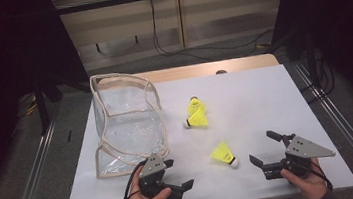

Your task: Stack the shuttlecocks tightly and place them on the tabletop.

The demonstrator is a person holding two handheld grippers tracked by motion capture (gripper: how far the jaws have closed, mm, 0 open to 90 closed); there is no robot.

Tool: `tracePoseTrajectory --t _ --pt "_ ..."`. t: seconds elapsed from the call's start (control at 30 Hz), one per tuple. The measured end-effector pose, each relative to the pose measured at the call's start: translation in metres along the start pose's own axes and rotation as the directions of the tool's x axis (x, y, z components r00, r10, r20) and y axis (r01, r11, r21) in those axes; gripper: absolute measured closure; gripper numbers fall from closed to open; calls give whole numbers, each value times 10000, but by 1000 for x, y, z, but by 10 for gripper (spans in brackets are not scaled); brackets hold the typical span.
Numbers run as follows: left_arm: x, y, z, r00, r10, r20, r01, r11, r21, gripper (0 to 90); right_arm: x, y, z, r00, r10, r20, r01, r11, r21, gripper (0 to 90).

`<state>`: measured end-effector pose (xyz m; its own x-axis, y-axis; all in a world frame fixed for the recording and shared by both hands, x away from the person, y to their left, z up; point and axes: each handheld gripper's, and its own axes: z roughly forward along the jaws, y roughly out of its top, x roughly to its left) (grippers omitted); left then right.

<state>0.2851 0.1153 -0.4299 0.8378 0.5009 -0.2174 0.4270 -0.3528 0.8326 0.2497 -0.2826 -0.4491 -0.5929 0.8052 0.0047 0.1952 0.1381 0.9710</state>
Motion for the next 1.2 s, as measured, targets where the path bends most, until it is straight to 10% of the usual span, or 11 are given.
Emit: tracePoseTrajectory --t 1.2 --pt "26 -13 -33 9989 7 -471 -13 9999 -124 44 0 0 1 10000 -4 -28 4 10000 8 21"
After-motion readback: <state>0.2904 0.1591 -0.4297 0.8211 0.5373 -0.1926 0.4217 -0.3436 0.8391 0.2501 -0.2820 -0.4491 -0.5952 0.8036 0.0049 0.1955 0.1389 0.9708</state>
